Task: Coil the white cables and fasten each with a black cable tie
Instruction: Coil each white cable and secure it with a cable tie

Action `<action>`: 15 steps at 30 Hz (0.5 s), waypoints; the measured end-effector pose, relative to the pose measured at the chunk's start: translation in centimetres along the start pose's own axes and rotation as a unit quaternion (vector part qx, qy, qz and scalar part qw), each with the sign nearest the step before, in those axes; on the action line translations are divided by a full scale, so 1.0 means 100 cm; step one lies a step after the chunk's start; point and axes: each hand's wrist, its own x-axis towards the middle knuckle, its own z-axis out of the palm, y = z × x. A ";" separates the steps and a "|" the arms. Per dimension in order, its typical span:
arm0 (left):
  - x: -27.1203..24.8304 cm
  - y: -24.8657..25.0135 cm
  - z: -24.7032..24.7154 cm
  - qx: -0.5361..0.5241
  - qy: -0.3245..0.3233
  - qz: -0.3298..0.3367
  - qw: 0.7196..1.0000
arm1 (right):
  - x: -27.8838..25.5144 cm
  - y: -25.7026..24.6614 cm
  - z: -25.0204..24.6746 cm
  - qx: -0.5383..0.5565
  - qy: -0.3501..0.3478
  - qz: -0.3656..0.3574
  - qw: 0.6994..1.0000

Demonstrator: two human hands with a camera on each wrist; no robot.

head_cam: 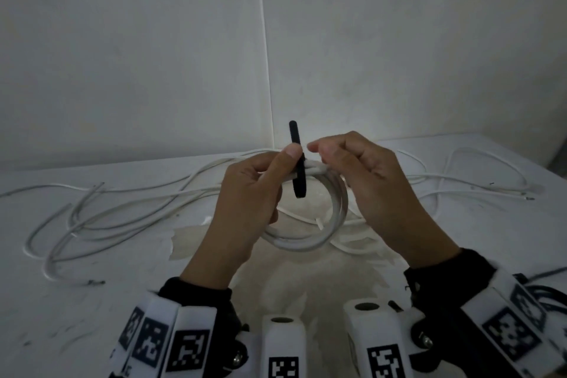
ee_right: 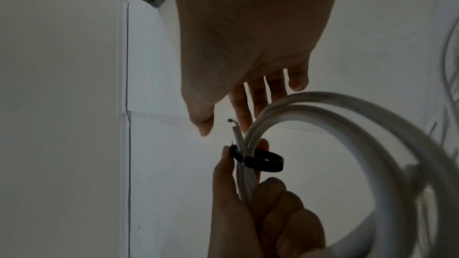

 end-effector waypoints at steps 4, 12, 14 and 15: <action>-0.004 0.000 0.004 0.020 -0.038 0.007 0.999 | 0.001 0.001 -0.002 0.027 -0.031 0.018 0.999; -0.007 0.004 0.005 0.036 -0.076 0.023 0.996 | 0.001 -0.010 -0.011 0.096 -0.111 0.059 0.987; -0.007 0.003 0.006 0.043 -0.073 0.027 0.996 | 0.001 -0.011 -0.012 0.073 -0.092 0.061 0.991; -0.007 0.004 0.006 0.047 -0.073 0.028 0.996 | 0.001 -0.012 -0.011 0.063 -0.079 0.063 0.993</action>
